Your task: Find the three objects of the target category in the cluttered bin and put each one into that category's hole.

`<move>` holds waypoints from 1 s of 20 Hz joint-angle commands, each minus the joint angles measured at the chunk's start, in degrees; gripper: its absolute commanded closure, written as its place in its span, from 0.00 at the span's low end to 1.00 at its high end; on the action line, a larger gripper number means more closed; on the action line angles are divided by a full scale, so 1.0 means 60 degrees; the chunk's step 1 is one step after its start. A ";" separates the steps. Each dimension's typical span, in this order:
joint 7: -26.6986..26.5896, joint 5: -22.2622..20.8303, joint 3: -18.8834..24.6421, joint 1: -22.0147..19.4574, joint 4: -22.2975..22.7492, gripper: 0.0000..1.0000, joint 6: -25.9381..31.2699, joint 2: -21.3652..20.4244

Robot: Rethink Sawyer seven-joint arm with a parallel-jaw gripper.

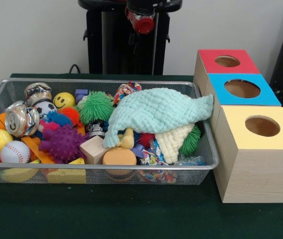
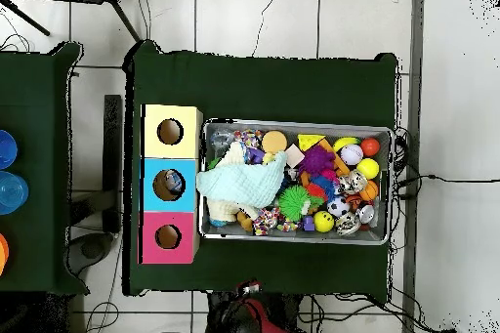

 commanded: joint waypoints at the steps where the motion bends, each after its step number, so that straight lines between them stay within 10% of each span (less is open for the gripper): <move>1: 0.2641 0.1496 0.1223 0.0148 -0.0761 0.00 -0.0337 0.0428; 20: 0.1528 0.2633 0.0556 -0.0024 -0.1653 0.00 0.1373 -0.0199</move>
